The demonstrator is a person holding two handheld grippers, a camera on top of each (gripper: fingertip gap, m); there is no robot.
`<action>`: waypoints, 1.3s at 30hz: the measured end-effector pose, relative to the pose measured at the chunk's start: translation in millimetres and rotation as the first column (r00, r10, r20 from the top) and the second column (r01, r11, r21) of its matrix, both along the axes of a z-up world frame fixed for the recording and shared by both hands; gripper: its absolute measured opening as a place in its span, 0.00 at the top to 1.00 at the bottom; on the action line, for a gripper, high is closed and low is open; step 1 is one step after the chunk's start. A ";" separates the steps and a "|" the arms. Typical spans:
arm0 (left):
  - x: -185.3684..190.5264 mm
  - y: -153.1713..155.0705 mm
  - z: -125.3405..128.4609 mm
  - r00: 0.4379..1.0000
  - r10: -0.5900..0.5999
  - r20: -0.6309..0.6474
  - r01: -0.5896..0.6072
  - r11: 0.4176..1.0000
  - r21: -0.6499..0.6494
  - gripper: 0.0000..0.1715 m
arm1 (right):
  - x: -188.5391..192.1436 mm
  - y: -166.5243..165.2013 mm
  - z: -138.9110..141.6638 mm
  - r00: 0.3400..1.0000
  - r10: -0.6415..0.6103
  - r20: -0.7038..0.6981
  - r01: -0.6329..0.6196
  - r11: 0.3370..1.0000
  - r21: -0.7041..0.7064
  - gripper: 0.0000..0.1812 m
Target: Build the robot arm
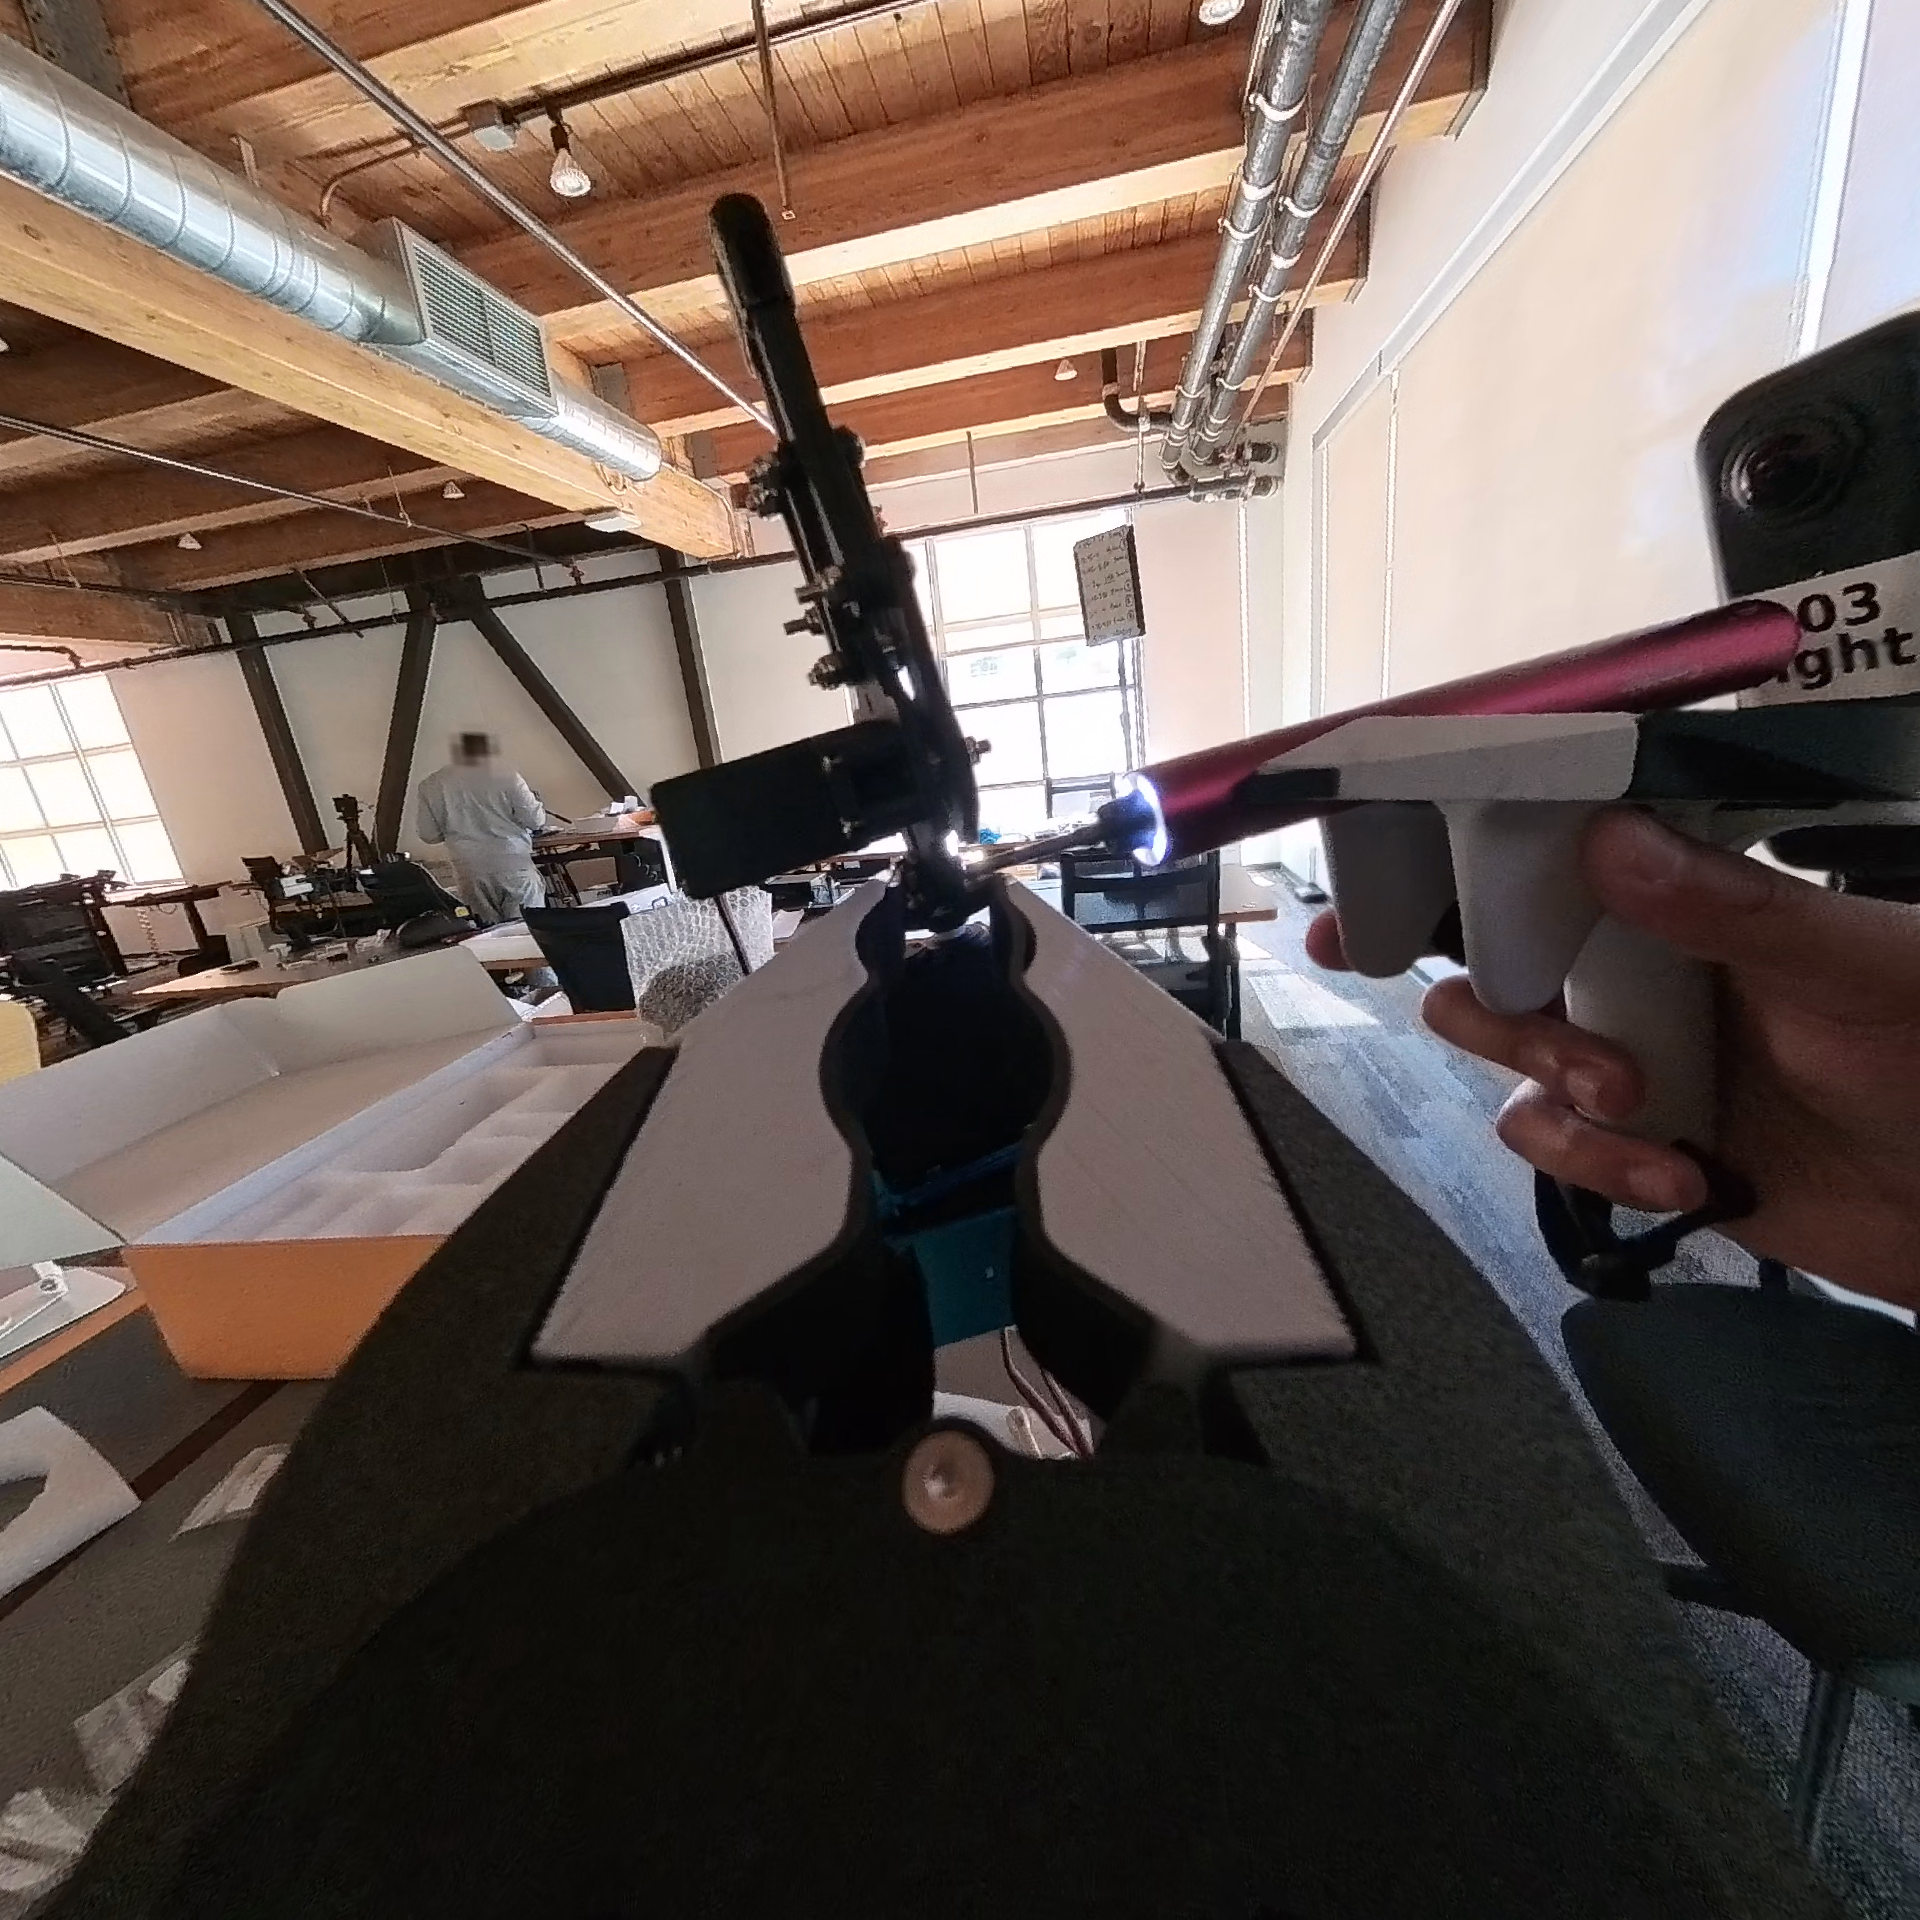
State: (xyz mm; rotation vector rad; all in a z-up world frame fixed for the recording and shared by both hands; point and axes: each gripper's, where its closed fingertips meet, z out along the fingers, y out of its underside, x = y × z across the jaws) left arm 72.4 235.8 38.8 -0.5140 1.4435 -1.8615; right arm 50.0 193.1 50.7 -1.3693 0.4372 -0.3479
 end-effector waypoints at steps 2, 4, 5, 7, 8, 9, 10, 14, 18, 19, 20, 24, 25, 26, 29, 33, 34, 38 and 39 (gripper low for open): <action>-0.3 -0.6 -0.2 1.000 -0.004 -0.003 0.004 1.000 0.001 0.92 | -0.3 -0.4 1.6 1.000 -0.011 0.022 0.011 1.000 -0.016 0.88; -0.7 -0.7 -0.3 1.000 -0.008 -0.007 0.008 1.000 0.000 0.92 | -1.0 0.0 3.3 1.000 -0.010 0.030 0.011 1.000 -0.021 0.88; -0.6 -0.6 -0.2 1.000 -0.009 -0.008 0.009 1.000 -0.001 0.92 | -0.9 0.1 3.2 0.999 -0.010 0.030 0.010 1.000 -0.027 0.88; -0.3 -0.5 -0.3 1.000 -0.008 -0.006 0.008 1.000 0.002 0.92 | -0.5 -0.2 2.9 1.000 -0.011 0.029 0.011 1.000 -0.027 0.88; 0.0 -0.3 -0.2 1.000 -0.007 -0.007 0.007 1.000 0.002 0.92 | -0.6 -0.3 1.9 1.000 -0.009 0.023 0.009 1.000 -0.025 0.88; 0.1 0.0 -0.1 1.000 -0.006 -0.007 0.007 1.000 0.001 0.92 | -1.1 -0.3 1.0 1.000 -0.006 0.020 0.006 1.000 -0.024 0.88; 0.3 0.1 -0.1 1.000 -0.007 -0.008 0.007 1.000 0.001 0.92 | -2.0 -0.5 0.7 1.000 -0.003 0.020 0.003 1.000 -0.020 0.88; 0.3 -0.5 -0.3 1.000 -0.010 -0.006 0.010 1.000 0.003 0.92 | -3.4 -2.4 2.0 1.000 -0.007 0.030 0.007 1.000 -0.006 0.88; 0.6 -0.1 -0.3 1.000 -0.009 -0.009 0.008 1.000 -0.001 0.92 | -3.0 0.0 0.7 1.000 0.015 0.013 -0.015 1.000 0.000 0.88; 0.8 0.1 -0.3 1.000 -0.009 -0.011 0.009 1.000 -0.002 0.92 | -2.0 -0.3 0.5 1.000 0.014 0.008 -0.014 1.000 0.003 0.88; 0.9 0.2 -0.3 1.000 -0.009 -0.013 0.009 1.000 -0.003 0.92 | -1.7 -0.2 0.4 1.000 0.015 0.001 -0.015 1.000 0.006 0.88; 0.2 -0.1 -0.5 1.000 -0.009 -0.007 0.008 1.000 -0.002 0.92 | -1.3 0.3 1.5 1.000 0.005 0.012 -0.005 1.000 -0.003 0.88; 0.3 0.1 -0.4 1.000 -0.009 -0.009 0.009 1.000 -0.004 0.92 | -1.6 0.8 1.7 1.000 0.009 0.011 -0.009 1.000 -0.003 0.88; 0.7 0.3 -0.3 1.000 -0.010 -0.013 0.010 1.000 -0.004 0.92 | -1.4 1.1 1.4 1.000 0.008 0.013 -0.008 1.000 -0.008 0.88; 1.3 0.7 -0.2 1.000 -0.006 -0.012 0.006 1.000 -0.002 0.92 | -1.3 1.9 2.3 1.000 -0.011 0.026 0.012 1.000 -0.028 0.88; 1.3 3.3 0.7 1.000 0.012 -0.009 -0.012 1.000 -0.004 0.92 | -3.6 6.2 2.9 0.999 -0.025 0.048 0.027 0.999 -0.042 0.87; 0.8 3.5 0.8 1.000 0.016 -0.005 -0.016 1.000 -0.003 0.92 | -4.0 6.9 2.4 0.999 -0.023 0.044 0.024 0.999 -0.035 0.87; 0.8 2.5 0.5 1.000 0.004 -0.006 -0.004 1.000 0.003 0.93 | -4.4 5.9 2.4 0.999 -0.027 0.023 0.028 0.999 -0.023 0.87; 0.9 2.7 0.6 1.000 0.003 -0.007 -0.003 1.000 0.000 0.93 | -4.2 5.8 2.8 1.000 -0.026 0.015 0.026 1.000 -0.018 0.88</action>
